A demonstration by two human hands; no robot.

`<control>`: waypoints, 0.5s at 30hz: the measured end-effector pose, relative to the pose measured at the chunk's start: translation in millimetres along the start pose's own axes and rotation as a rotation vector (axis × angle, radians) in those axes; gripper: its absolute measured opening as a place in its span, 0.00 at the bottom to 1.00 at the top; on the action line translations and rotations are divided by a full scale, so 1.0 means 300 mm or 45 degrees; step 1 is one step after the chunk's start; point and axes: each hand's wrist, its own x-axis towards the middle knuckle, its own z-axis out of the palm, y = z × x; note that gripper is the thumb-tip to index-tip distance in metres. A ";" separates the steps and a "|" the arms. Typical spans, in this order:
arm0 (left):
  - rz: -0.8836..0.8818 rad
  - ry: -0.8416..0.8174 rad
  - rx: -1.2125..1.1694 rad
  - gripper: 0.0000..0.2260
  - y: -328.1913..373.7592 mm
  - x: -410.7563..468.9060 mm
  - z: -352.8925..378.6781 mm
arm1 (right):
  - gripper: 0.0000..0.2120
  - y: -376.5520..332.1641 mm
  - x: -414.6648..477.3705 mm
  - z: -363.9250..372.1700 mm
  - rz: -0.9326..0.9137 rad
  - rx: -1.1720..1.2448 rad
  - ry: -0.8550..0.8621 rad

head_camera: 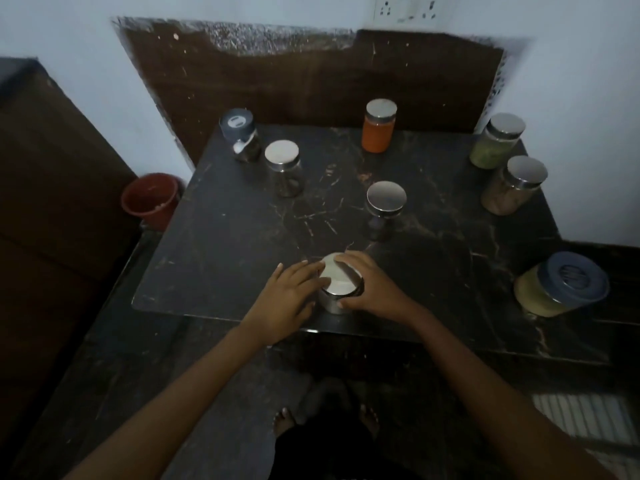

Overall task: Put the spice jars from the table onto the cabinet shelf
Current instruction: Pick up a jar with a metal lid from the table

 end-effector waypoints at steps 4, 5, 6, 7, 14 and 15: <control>-0.025 -0.009 -0.045 0.25 -0.003 -0.005 0.004 | 0.35 0.009 -0.002 0.033 -0.052 0.075 0.132; -0.030 -0.020 -0.055 0.26 -0.006 -0.006 0.007 | 0.36 0.008 0.000 0.032 -0.046 0.091 0.145; -0.034 -0.037 -0.050 0.28 -0.009 -0.007 0.010 | 0.36 0.006 0.003 0.028 -0.034 0.105 0.148; -0.032 -0.057 -0.034 0.30 -0.011 -0.006 0.010 | 0.35 0.000 0.007 0.020 -0.020 0.122 0.145; 0.052 0.003 -0.121 0.57 -0.013 0.010 -0.022 | 0.26 -0.086 0.027 -0.085 0.009 0.381 0.046; 0.068 0.023 -0.147 0.58 -0.009 0.013 -0.032 | 0.24 -0.097 0.030 -0.097 0.015 0.382 0.033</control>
